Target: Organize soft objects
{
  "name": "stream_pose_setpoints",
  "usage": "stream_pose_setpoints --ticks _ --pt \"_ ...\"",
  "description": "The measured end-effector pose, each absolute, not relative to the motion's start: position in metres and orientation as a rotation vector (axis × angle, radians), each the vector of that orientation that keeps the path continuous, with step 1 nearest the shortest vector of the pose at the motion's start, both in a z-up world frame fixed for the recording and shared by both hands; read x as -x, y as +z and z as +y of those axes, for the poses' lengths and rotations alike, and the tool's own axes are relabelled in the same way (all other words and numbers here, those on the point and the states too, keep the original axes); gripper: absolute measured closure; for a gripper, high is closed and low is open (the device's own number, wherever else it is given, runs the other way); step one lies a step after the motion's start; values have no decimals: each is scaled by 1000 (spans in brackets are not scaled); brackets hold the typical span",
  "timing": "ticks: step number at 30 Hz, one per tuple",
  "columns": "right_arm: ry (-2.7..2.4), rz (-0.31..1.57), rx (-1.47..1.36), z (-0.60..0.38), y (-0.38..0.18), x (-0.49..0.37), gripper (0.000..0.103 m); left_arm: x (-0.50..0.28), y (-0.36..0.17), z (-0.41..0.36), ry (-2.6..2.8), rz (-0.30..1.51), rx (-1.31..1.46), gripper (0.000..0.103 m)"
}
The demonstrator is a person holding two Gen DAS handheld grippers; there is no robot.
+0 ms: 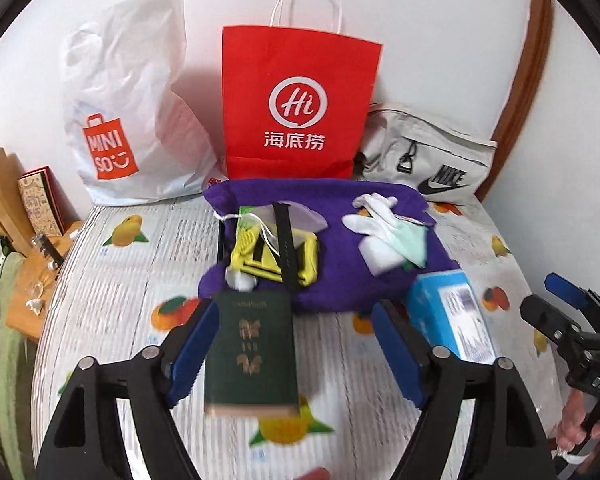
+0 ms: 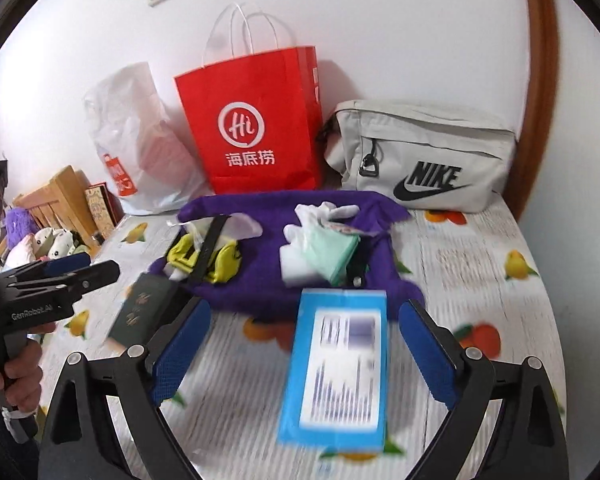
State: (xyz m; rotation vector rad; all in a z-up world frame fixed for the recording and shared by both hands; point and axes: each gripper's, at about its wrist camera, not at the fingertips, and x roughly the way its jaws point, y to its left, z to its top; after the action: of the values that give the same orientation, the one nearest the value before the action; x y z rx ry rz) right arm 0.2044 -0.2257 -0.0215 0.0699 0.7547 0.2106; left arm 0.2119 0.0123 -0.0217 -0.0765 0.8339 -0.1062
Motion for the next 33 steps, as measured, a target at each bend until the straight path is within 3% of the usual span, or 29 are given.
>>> stream_pose_setpoints --ticks 5,12,15,33 --pt "215 740 -120 -230 -8 -154 8 -166 -8 7 -103 789 66 15" --pt "139 687 -85 -230 1 -89 7 -104 2 2 -80 745 45 12" --pt "118 676 -64 -230 2 -71 1 -82 4 1 -62 717 43 11" --pt "81 614 -49 -234 5 -8 1 -21 7 -8 -24 671 15 11"
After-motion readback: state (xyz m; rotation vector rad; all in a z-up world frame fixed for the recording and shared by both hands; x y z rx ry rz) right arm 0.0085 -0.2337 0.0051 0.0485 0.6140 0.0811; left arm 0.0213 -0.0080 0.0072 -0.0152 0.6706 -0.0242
